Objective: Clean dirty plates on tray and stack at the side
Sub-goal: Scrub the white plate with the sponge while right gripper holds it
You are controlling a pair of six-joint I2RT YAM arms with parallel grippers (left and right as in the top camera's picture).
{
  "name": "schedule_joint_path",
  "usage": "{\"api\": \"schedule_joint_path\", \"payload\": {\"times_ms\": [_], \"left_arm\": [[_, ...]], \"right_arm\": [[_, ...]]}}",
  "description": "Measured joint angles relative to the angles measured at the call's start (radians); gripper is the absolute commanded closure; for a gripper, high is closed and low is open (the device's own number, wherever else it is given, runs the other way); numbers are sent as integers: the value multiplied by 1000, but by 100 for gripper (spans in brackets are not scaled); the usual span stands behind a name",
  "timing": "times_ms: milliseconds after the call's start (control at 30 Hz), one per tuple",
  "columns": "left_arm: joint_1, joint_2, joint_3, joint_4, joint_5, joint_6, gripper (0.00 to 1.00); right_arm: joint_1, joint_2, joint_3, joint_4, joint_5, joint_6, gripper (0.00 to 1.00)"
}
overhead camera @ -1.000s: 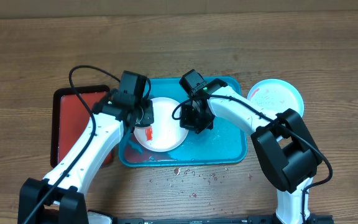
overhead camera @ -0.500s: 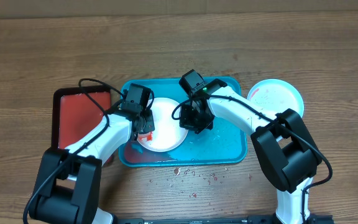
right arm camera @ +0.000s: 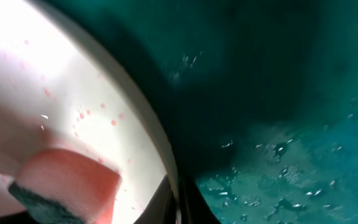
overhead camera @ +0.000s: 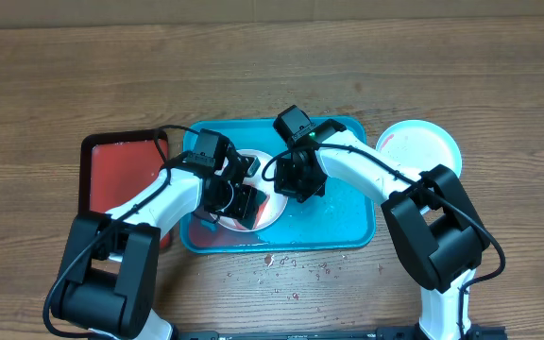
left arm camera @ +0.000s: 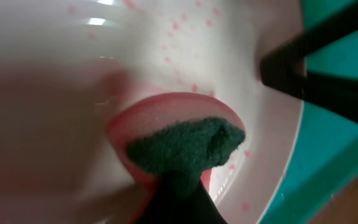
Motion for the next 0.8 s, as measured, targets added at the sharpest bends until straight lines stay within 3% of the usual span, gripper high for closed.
{"api": "schedule_joint_path", "payload": {"times_ms": [100,233,367,467,567,667,800], "left_arm": [[-8,-3,0,90,-93,-100,96],[-24,-6,3,186,-320,-268,96],[-26,-7,8,194,-581,-414,96],[-26,-7,8,161,-676,-462,96],[-28,-7,19,101,-687,-465,96],[-18,-13,33,30,-600,-351,96],[15,-25,43,-92,-281,-104,96]], "right_arm": [[-8,0,0,13,12,9,96],[-11,0,0,18,12,16,96],[-11,0,1,16,11,19,96],[-11,0,2,15,11,19,96],[-6,0,2,17,-3,18,96],[1,0,2,-5,-11,18,96],[3,0,1,-23,-25,7,96]]}}
